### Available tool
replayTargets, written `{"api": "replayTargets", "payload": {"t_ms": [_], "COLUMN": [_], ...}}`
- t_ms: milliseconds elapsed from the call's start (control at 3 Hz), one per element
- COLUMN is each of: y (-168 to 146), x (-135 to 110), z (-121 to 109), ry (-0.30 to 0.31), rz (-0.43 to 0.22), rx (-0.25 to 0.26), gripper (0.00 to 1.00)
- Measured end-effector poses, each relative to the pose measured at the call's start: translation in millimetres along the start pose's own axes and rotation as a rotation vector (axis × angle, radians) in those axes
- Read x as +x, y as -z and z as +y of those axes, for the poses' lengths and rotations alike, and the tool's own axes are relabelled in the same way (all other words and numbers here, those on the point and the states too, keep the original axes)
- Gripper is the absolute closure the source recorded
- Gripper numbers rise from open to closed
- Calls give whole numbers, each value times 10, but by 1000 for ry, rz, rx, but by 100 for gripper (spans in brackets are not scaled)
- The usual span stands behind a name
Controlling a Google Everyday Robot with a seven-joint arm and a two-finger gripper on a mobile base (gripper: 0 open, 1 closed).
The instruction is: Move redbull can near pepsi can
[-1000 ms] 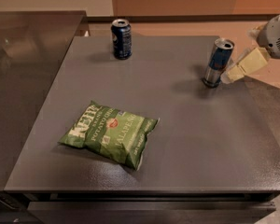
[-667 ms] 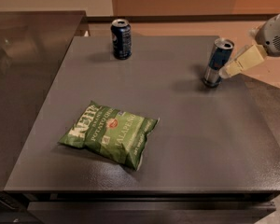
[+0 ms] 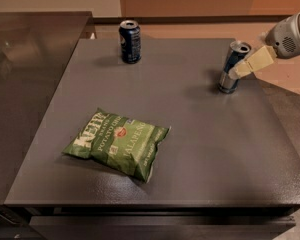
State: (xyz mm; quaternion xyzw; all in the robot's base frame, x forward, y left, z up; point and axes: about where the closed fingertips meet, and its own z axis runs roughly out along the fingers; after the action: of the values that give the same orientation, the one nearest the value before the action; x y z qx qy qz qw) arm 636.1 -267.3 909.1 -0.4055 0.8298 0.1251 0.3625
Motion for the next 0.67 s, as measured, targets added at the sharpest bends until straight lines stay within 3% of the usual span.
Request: {"api": "replayTargets", "payload": {"t_ms": [667], "y": [-162], "x": [-33], "z": [129], "ry": [-6], "rz": [-2], "rx": [-85], "gripper": [40]}}
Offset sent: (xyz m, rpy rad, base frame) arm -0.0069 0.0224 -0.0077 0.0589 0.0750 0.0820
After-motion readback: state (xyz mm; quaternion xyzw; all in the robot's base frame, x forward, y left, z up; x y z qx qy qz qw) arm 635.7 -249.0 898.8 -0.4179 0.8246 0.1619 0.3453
